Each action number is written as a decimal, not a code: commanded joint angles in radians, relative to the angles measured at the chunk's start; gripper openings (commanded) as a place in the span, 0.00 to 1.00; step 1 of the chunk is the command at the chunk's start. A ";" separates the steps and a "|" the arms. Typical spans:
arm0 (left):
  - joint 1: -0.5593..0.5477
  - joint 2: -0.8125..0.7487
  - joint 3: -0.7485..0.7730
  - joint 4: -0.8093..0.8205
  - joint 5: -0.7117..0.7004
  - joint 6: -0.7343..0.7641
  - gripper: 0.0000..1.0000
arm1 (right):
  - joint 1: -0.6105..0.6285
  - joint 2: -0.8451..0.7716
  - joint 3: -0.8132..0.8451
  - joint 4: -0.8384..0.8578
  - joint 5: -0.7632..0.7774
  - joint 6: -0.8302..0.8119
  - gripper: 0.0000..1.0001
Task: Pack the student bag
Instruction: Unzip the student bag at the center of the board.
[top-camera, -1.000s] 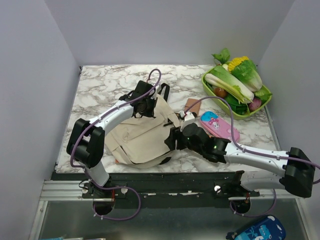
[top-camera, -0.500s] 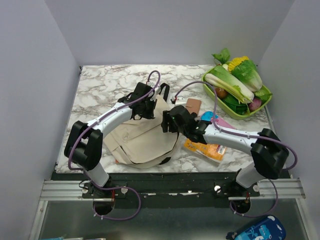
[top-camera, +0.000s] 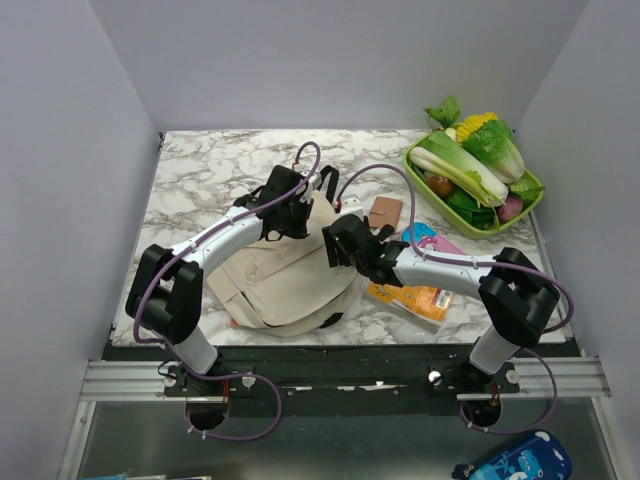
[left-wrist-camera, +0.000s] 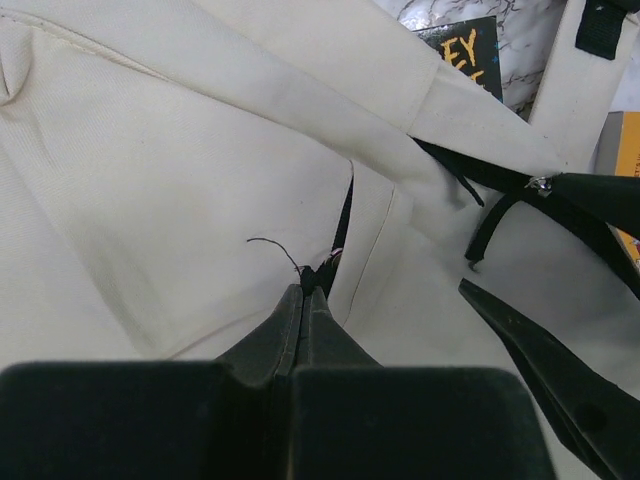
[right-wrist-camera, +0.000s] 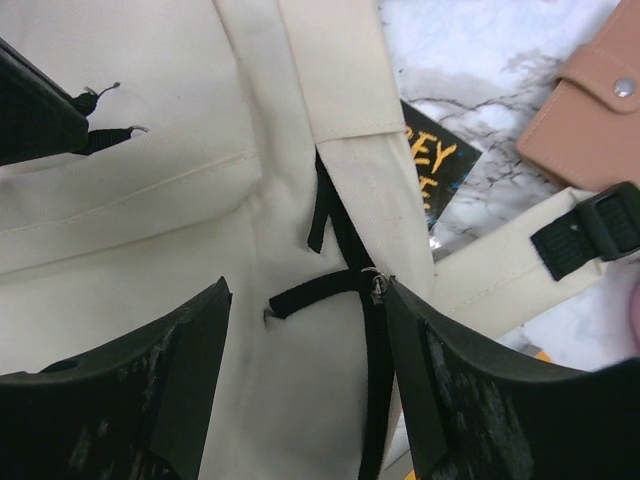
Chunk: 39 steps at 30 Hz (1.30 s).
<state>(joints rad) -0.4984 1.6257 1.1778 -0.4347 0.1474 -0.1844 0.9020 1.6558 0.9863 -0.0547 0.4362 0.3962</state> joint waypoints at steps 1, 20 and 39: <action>0.004 -0.023 -0.007 -0.010 0.026 0.014 0.00 | -0.009 0.019 0.035 0.029 0.113 -0.146 0.72; 0.004 -0.027 -0.004 -0.022 0.027 0.017 0.00 | -0.046 0.064 0.034 0.214 -0.303 -0.307 0.71; 0.004 -0.041 -0.018 -0.039 0.011 0.028 0.00 | -0.112 0.108 -0.028 0.394 -0.504 -0.197 0.52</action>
<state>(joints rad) -0.4984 1.6180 1.1748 -0.4511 0.1619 -0.1680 0.7918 1.7470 0.9737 0.2539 0.0216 0.1577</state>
